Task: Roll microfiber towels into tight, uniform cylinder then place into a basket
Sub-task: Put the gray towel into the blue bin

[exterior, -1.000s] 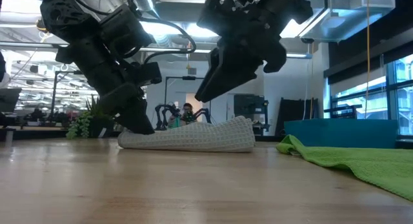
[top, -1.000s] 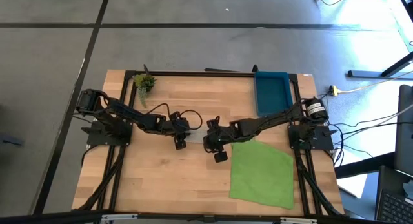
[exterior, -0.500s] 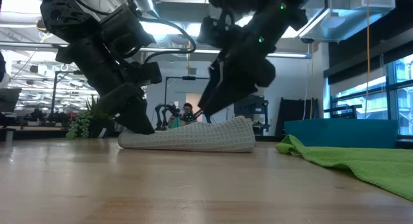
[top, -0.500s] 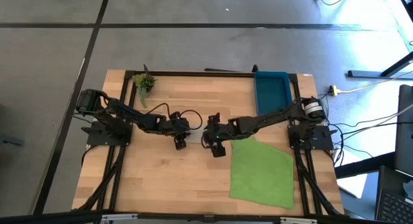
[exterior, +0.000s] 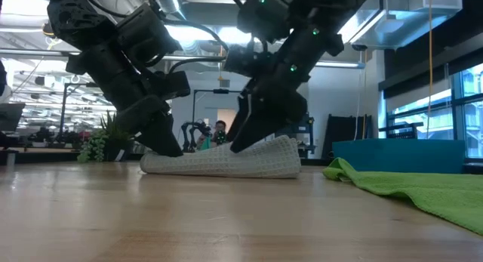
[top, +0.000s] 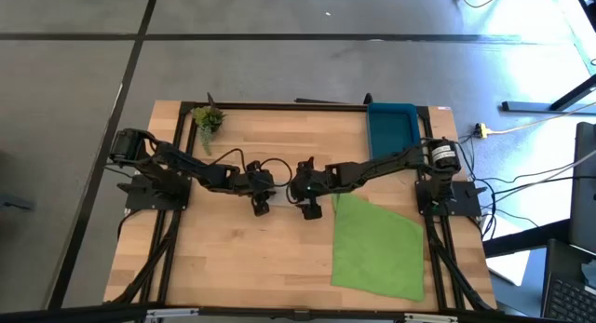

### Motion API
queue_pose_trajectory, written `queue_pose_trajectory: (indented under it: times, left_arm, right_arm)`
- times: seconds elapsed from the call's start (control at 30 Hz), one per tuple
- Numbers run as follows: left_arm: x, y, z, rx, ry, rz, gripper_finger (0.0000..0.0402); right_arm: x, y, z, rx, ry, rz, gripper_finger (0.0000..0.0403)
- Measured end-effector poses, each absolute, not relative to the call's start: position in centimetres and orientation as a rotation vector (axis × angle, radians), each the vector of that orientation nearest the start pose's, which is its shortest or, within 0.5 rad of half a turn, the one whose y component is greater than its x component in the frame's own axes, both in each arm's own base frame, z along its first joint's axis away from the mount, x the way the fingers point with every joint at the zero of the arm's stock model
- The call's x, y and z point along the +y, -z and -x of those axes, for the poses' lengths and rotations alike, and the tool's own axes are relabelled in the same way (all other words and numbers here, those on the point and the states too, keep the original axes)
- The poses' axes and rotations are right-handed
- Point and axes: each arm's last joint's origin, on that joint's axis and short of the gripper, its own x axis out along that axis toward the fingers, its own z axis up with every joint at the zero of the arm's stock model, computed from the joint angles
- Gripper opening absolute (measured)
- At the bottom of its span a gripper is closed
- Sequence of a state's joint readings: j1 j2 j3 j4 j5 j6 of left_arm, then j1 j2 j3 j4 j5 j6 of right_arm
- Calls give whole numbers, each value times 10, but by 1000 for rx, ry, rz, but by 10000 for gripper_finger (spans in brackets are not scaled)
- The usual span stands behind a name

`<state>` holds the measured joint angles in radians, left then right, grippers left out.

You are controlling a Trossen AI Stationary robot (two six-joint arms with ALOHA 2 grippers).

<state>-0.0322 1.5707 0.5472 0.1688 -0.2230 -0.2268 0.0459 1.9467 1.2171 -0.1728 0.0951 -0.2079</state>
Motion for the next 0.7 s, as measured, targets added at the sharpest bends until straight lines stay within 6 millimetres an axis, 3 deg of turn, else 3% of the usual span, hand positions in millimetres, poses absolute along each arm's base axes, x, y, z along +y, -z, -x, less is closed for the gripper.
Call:
queue_pose_trajectory:
  times: [0.7]
  left_arm:
    - [-2,-117,-262,822,-273,103,98]
  right_arm:
    - [-11,-107,-410,946,-150,80,400]
